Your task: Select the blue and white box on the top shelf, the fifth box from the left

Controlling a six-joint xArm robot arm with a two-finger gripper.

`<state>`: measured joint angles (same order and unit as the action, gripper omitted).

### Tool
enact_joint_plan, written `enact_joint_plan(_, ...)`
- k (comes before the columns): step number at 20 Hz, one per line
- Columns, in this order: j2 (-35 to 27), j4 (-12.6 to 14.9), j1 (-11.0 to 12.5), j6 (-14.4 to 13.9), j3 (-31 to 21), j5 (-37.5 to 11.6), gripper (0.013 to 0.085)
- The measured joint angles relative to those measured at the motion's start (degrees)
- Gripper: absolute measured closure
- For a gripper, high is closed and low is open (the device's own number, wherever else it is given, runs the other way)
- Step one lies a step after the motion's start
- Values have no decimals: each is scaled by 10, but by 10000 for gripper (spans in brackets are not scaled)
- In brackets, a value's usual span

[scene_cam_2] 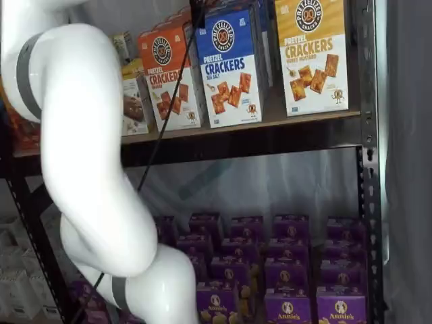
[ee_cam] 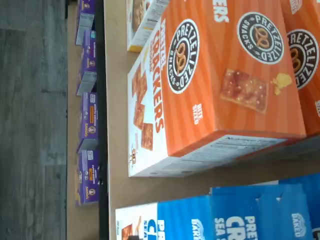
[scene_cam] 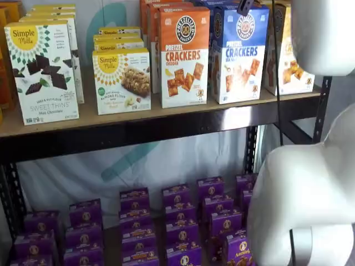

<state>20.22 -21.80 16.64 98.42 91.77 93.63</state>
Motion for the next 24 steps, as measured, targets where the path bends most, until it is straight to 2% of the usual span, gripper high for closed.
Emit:
enact_joint_plan(7,-28,21,-15,-2,13,-8,130)
enact_joint_plan(16,-88,46,-22,-3,82,42,130)
enact_joint_plan(24,-99,63,-26,1,88,39,130)
